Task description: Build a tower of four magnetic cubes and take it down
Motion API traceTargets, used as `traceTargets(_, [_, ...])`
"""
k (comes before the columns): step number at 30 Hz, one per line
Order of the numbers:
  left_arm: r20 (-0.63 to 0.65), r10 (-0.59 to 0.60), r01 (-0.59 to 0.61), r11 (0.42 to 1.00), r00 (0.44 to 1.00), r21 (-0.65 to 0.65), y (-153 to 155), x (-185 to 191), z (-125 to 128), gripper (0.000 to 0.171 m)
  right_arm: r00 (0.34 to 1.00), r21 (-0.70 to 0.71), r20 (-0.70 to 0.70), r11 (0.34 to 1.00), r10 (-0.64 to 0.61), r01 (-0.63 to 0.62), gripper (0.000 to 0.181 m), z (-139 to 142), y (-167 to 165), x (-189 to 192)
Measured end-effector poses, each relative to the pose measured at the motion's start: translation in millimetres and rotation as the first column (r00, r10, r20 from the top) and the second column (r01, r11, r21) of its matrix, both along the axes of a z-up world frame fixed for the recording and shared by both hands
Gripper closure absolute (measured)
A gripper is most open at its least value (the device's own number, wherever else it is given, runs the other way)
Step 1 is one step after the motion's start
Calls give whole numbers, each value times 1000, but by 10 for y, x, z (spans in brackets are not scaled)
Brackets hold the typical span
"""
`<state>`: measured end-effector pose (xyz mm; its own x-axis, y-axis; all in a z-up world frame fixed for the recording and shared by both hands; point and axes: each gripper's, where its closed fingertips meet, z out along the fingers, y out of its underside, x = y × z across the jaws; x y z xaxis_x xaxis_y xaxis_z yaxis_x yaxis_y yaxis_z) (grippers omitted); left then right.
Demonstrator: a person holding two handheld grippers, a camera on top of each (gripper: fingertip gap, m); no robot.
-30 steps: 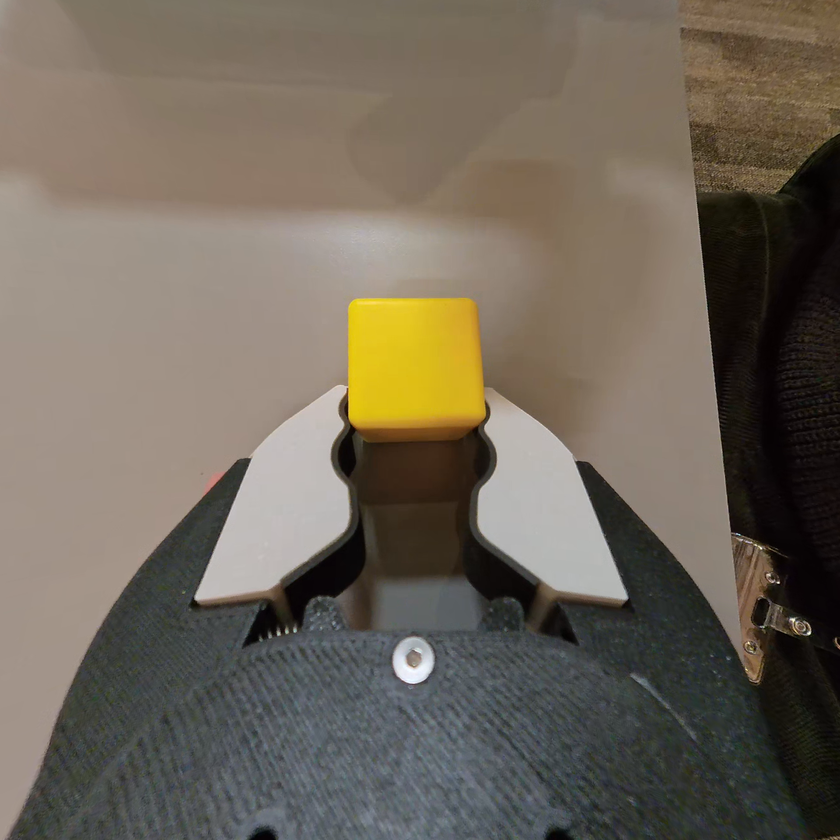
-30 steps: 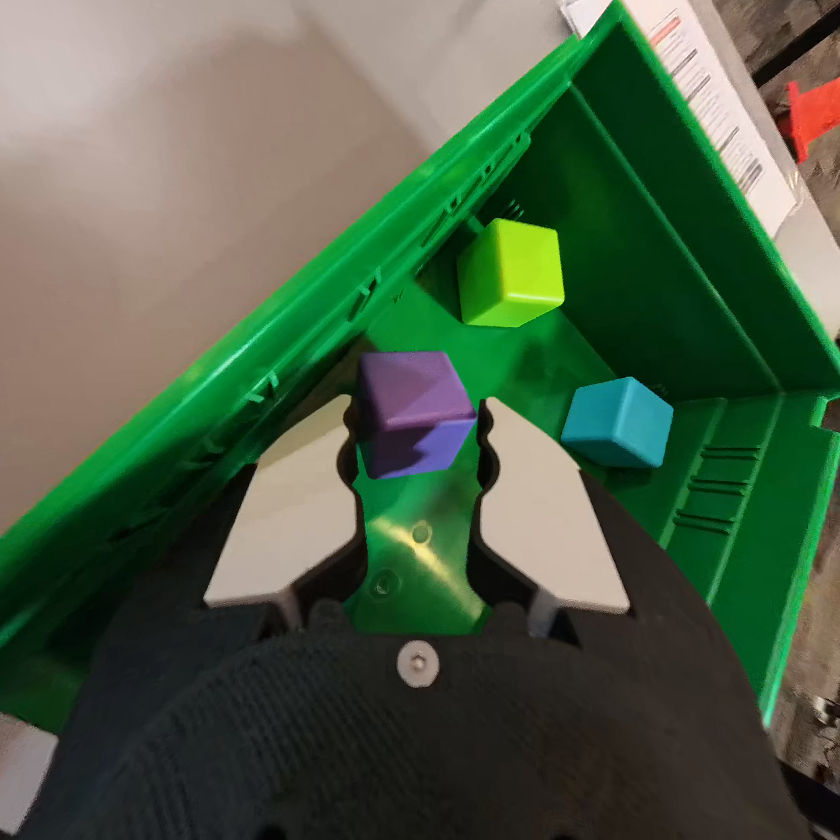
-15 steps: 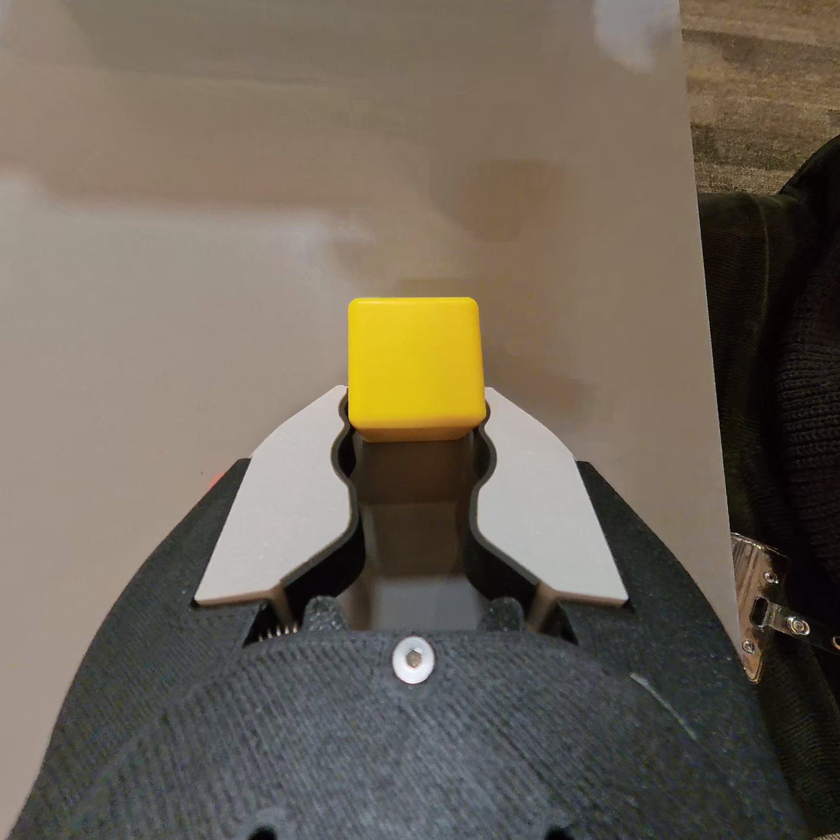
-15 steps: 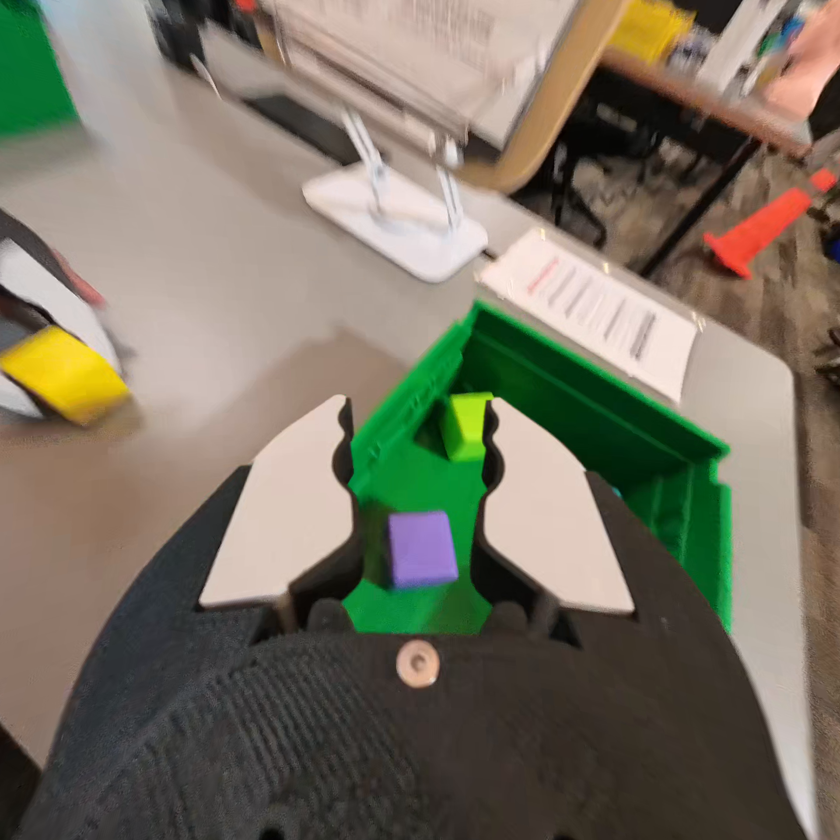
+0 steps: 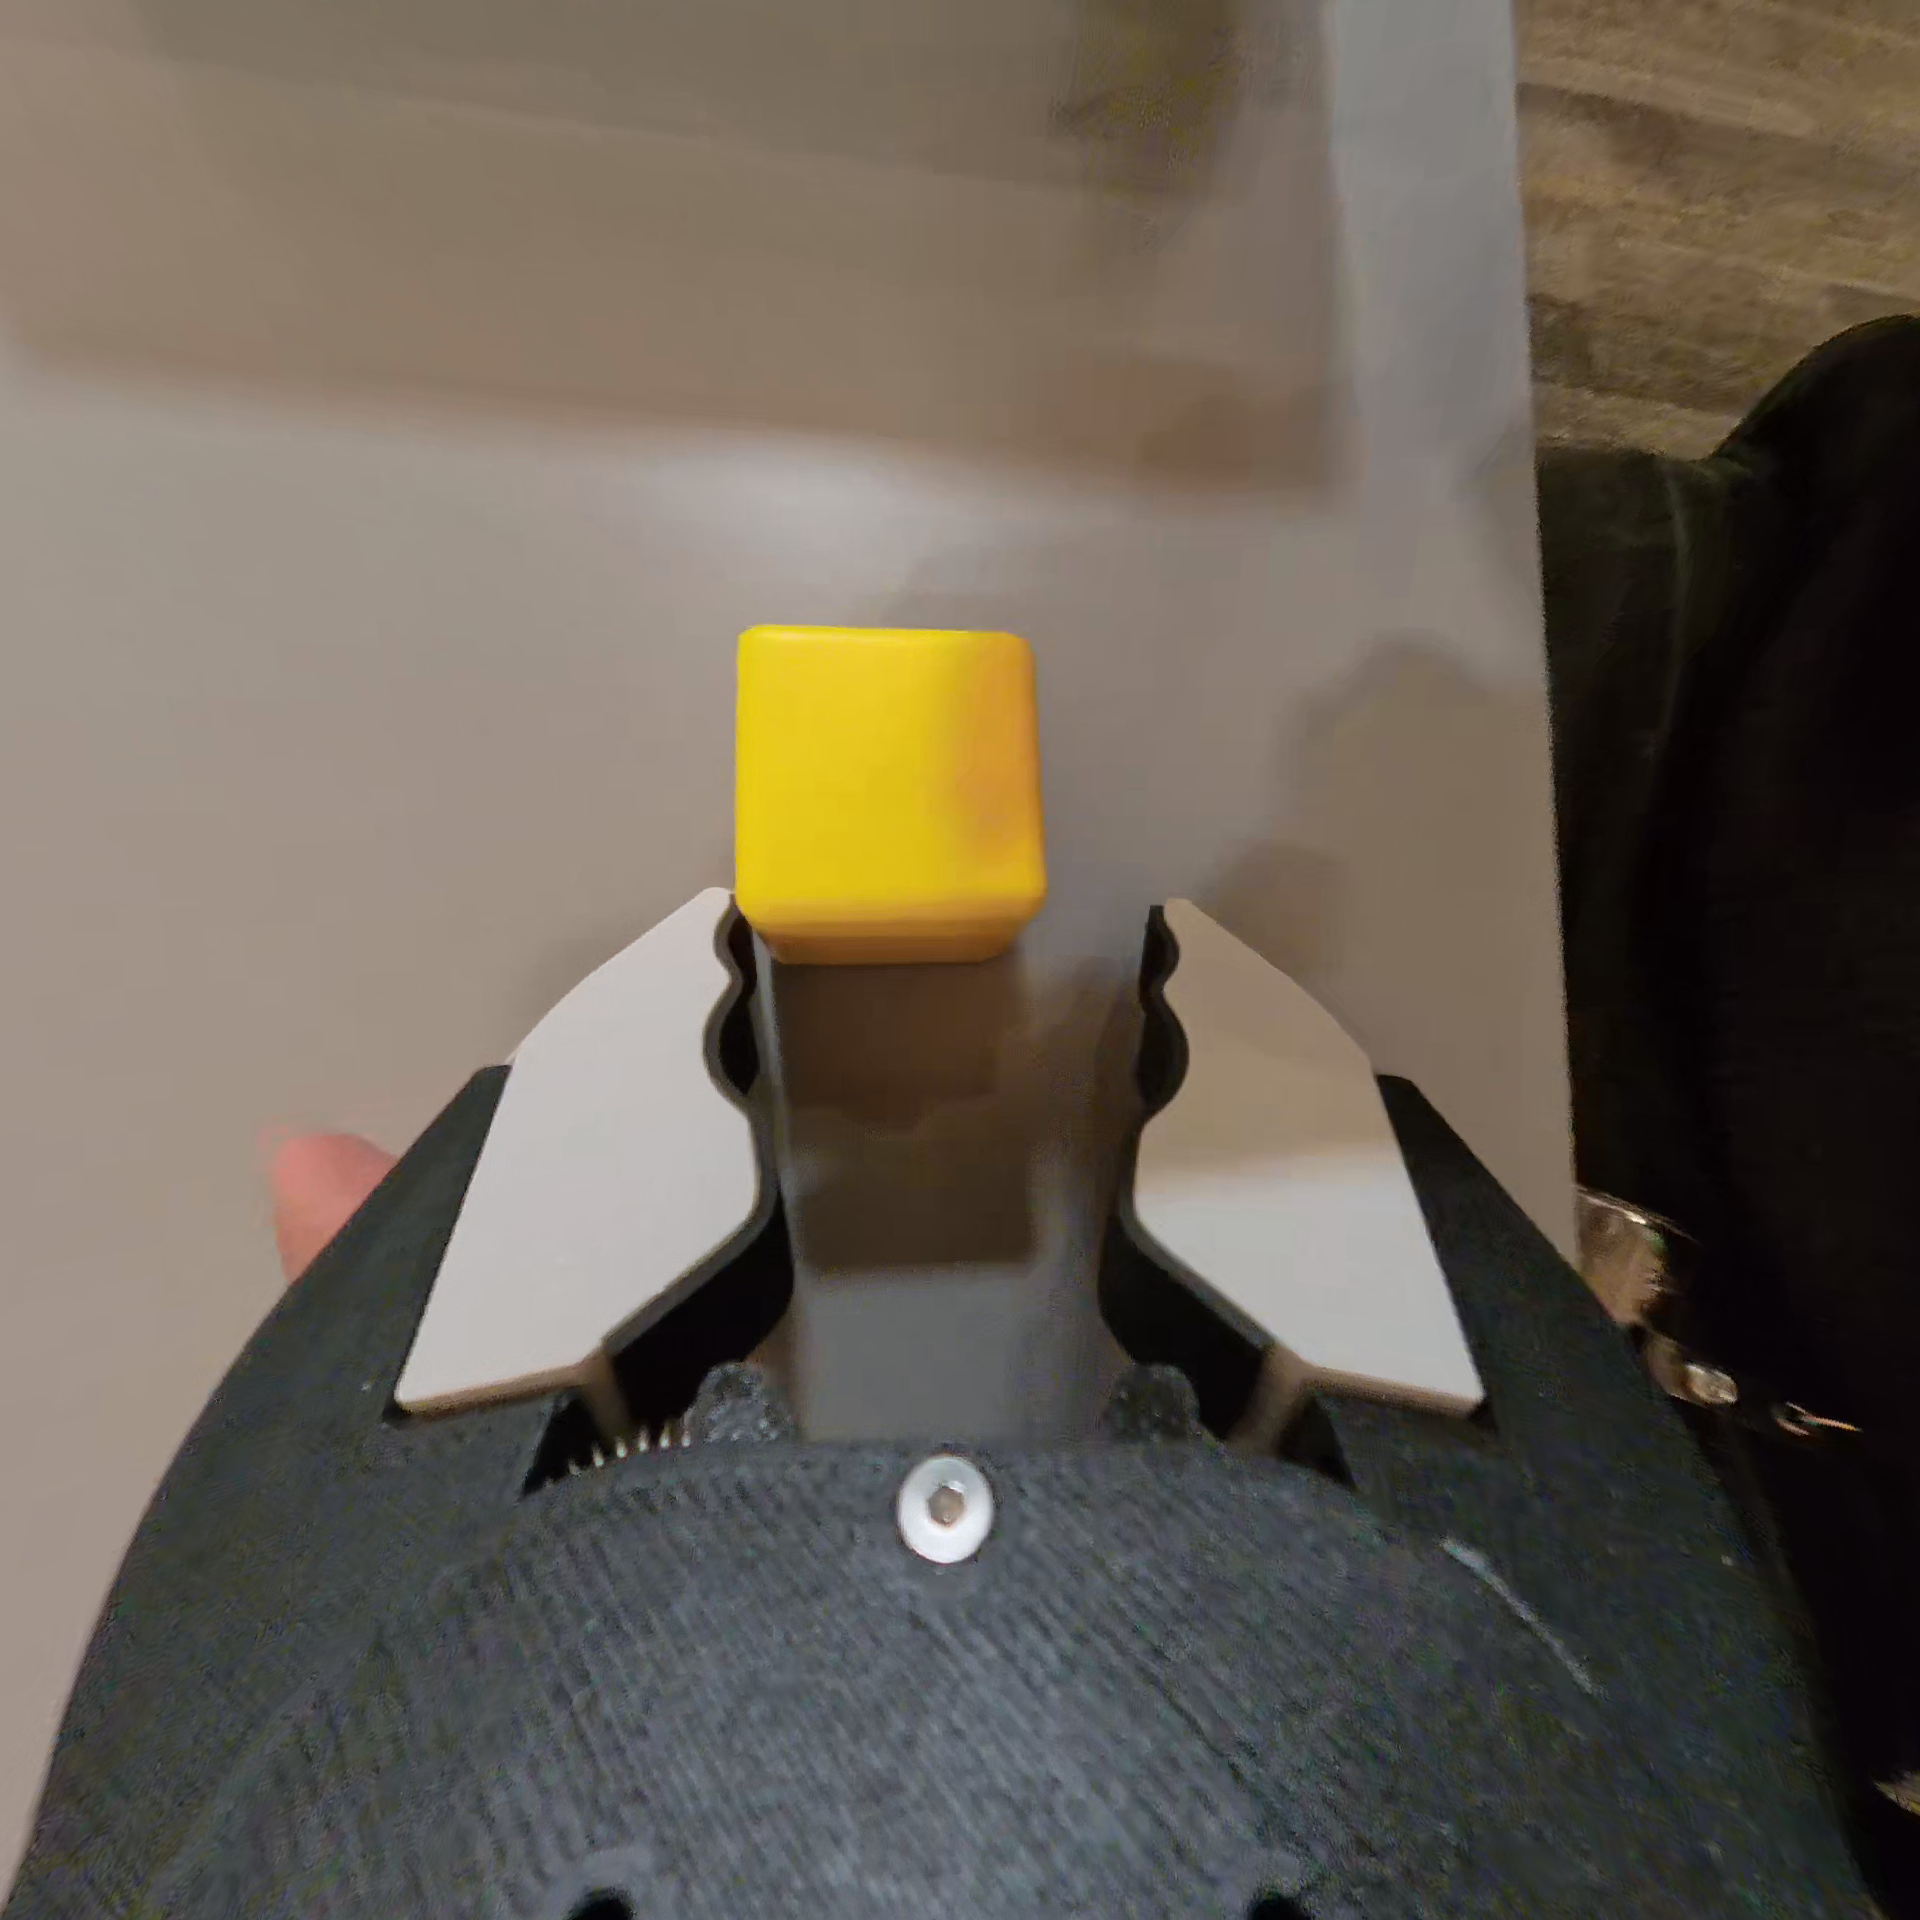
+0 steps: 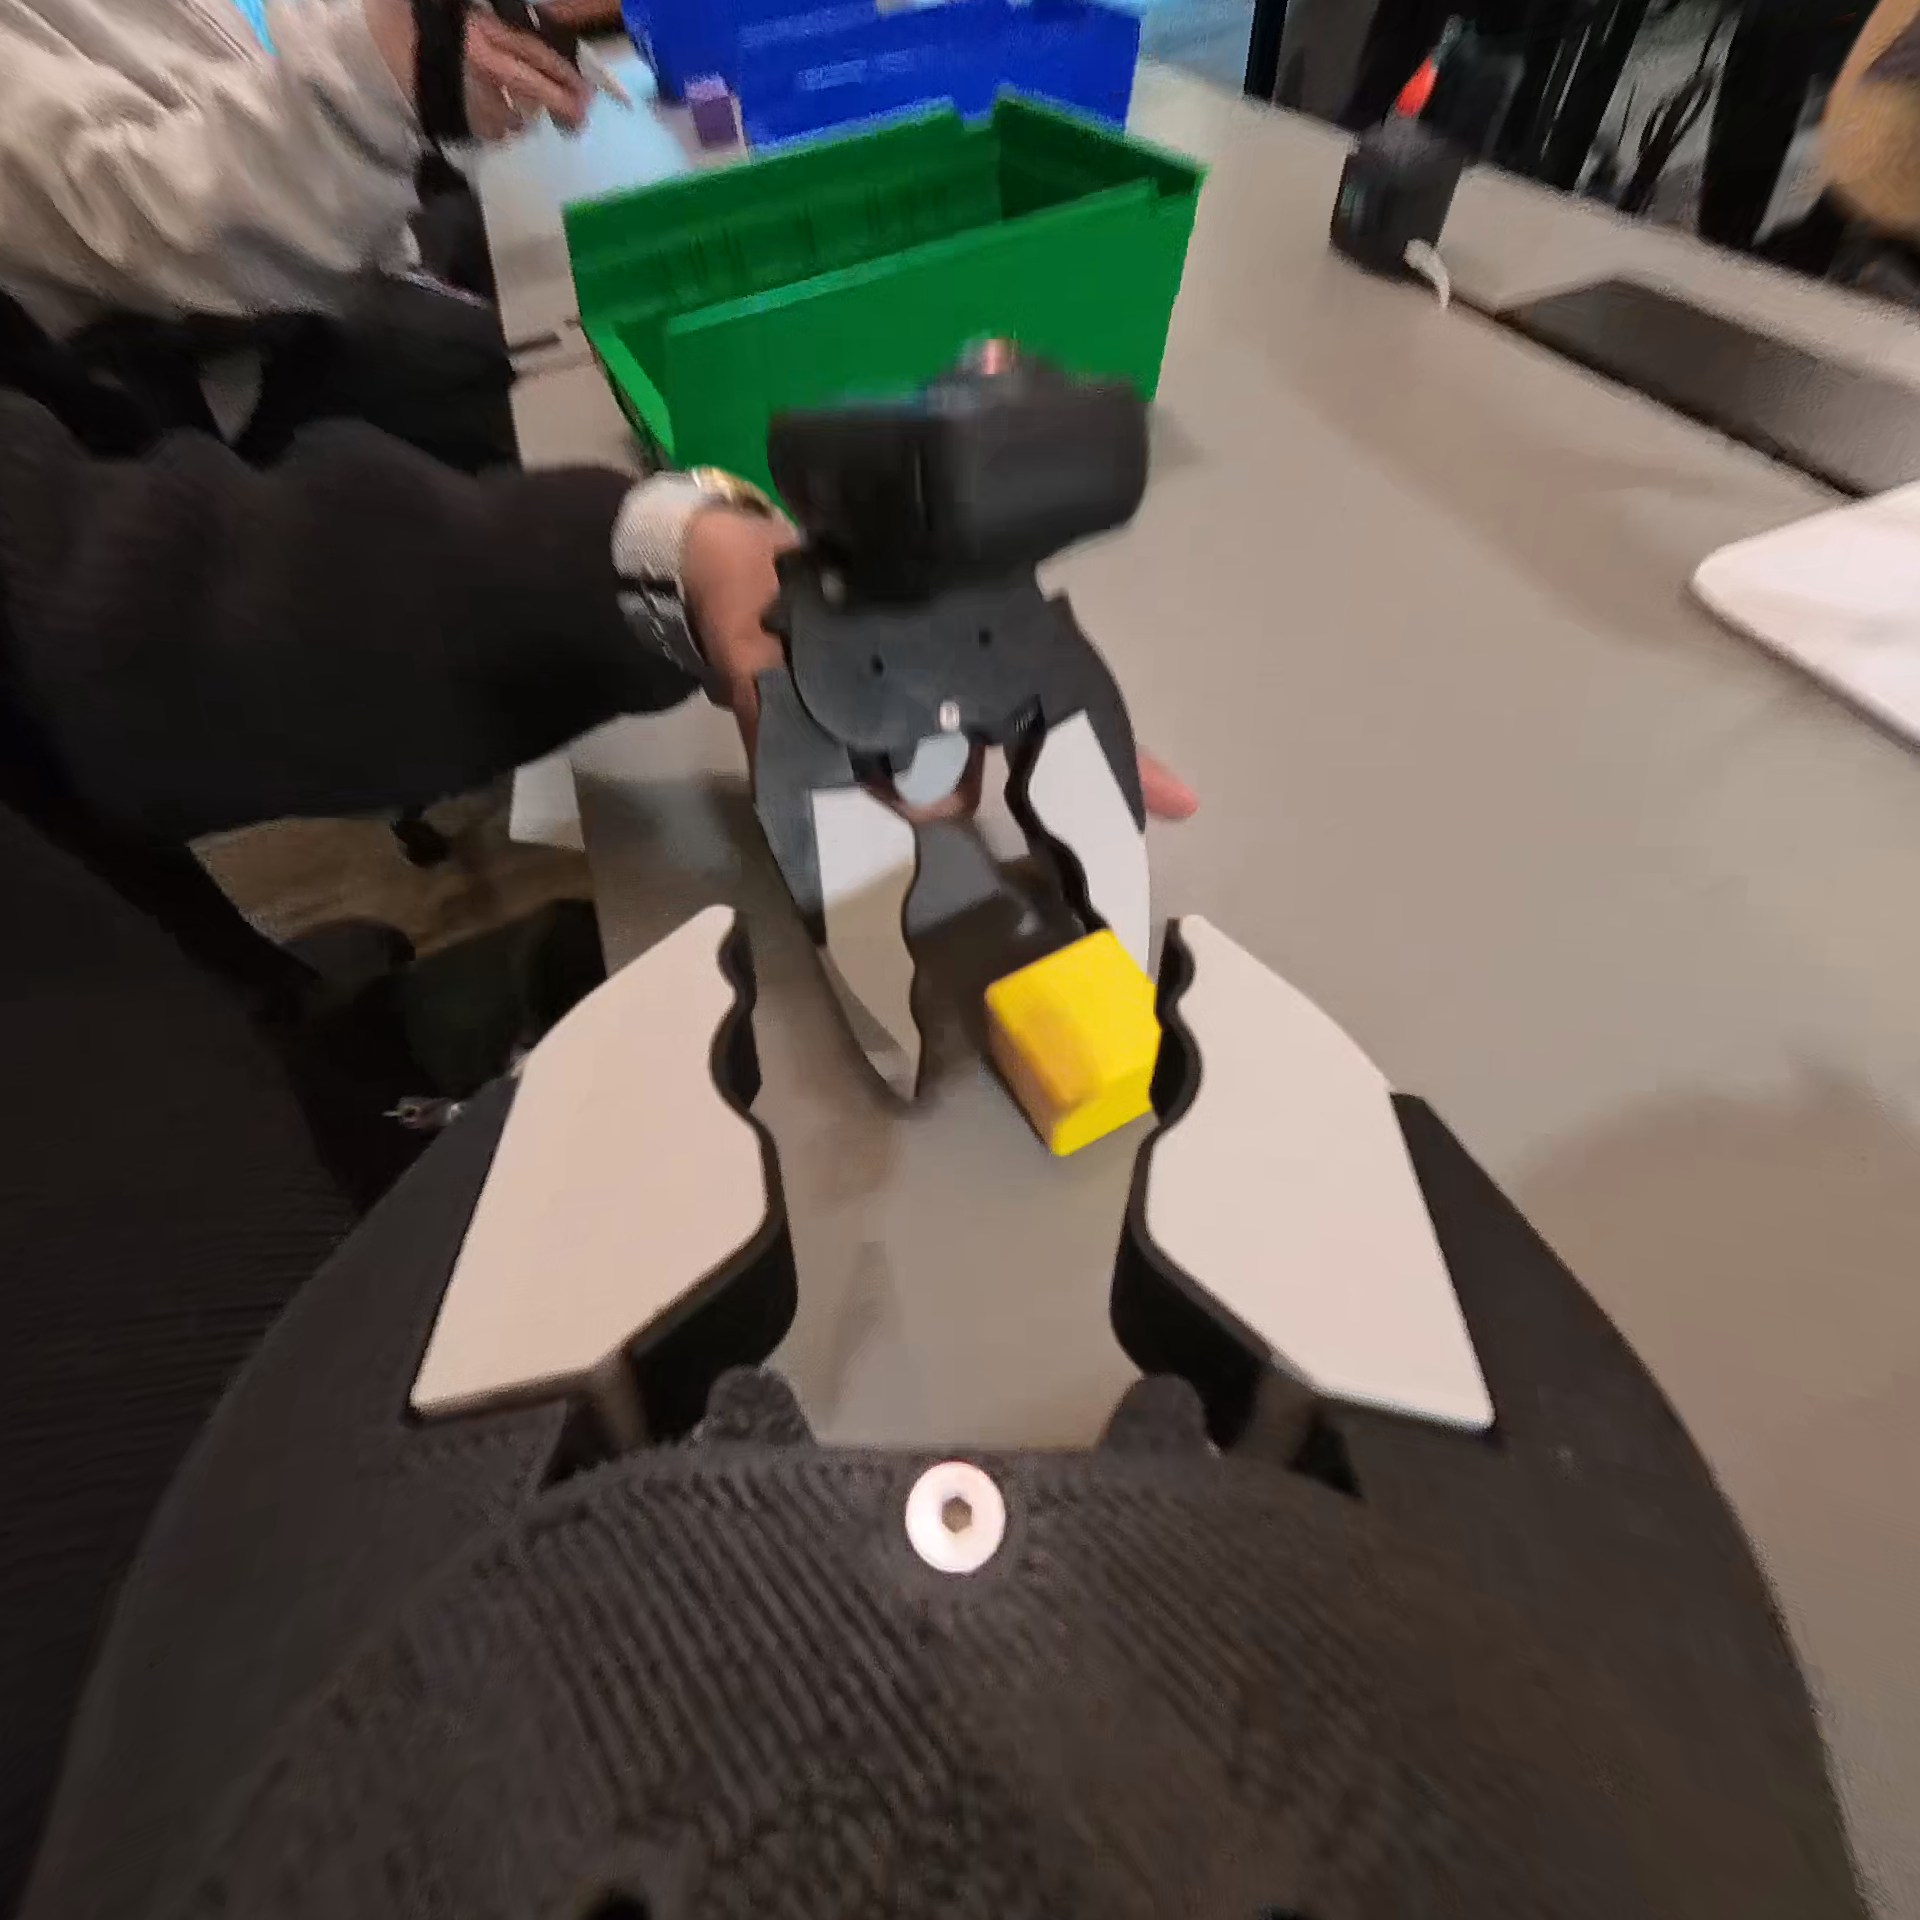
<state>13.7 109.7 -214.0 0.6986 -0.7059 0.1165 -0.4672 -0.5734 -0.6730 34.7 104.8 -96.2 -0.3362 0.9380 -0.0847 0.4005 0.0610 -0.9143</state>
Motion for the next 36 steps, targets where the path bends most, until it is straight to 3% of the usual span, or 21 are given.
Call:
traceTargets(4, [36, 14, -13, 999, 999, -33, -29, -43, 27, 97, 991, 46, 128, 999, -27, 21, 104, -464, 5, -164])
traceTargets(7, [39, 20, -20, 1000, 999, -10, -4, -69, 17, 99, 987, 173, 147, 984, -67, 41, 103, -609, 137, -322])
traceTargets(13, [15, 28, -28, 1000, 999, 9, 10, -97, 2, 104, 972, 155, 231, 988, -30, -6, 104, -878, 105, -339])
traceTargets(20, [44, 40, -39, 999, 998, -28, -43, -144, 24, 103, 961, 244, 276, 968, -12, -58, 134, -997, 119, -172])
traceTargets(31, [62, 43, -42, 999, 997, -19, -32, -149, 24, 103, 977, 341, 210, 938, -18, -56, 132, -969, 119, -206])
traceTargets(33, [60, 52, -50, 998, 997, -35, -40, -171, 33, 101, 984, 329, 171, 944, -54, -6, 133, -845, 173, -256])
traceTargets(36, [70, 128, -128, 992, 989, -5, 11, -316, 152, 100, 988, 263, 49, 956, -145, 127, 133, -372, 350, -323])
